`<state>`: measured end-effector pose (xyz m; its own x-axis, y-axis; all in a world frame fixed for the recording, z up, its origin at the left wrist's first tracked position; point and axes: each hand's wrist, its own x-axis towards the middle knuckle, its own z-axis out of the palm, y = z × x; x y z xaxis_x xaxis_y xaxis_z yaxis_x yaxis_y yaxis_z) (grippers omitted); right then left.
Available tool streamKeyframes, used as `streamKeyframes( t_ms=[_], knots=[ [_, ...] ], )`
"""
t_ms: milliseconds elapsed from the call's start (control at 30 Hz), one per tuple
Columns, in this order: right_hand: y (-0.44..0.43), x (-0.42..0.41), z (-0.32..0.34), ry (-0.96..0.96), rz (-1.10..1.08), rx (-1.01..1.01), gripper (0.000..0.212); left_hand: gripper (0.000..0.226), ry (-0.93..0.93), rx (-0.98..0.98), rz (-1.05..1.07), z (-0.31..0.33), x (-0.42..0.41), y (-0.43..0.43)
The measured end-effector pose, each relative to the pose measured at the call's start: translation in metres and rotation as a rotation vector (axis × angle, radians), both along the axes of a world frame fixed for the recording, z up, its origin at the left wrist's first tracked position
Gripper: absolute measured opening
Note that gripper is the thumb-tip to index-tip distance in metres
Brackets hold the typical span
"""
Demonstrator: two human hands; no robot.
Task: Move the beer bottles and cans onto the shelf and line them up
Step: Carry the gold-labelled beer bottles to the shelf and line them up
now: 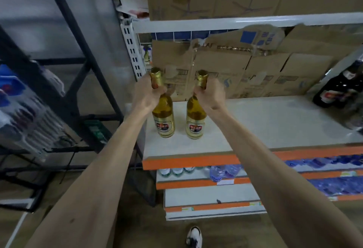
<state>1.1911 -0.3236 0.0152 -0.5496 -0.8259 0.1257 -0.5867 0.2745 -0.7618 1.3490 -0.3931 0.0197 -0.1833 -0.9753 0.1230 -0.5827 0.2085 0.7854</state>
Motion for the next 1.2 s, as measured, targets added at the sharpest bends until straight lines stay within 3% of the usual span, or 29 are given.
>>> streamKeyframes(
  t_ms=[100, 267, 533, 933, 1200],
  knots=[
    [-0.038, -0.015, -0.005, 0.039, 0.061, -0.008, 0.015, 0.031, 0.066, 0.051, -0.005, -0.01, -0.016, -0.036],
    [-0.089, -0.03, -0.01, 0.014, 0.115, -0.02, 0.02, 0.024, -0.016, 0.073, 0.054, -0.019, -0.025, -0.081],
    [-0.13, -0.027, -0.025, -0.037, 0.149, -0.038, 0.01, 0.025, -0.049, 0.053, 0.05, -0.034, -0.02, -0.122],
    [-0.148, -0.026, -0.025, -0.012, 0.198, 0.059, 0.012, 0.023, 0.068, 0.049, 0.037, -0.04, -0.019, -0.132],
    [-0.138, -0.027, -0.024, -0.006, 0.216, 0.078, 0.012, 0.027, 0.049, 0.016, 0.016, -0.042, -0.023, -0.132]
  ],
)
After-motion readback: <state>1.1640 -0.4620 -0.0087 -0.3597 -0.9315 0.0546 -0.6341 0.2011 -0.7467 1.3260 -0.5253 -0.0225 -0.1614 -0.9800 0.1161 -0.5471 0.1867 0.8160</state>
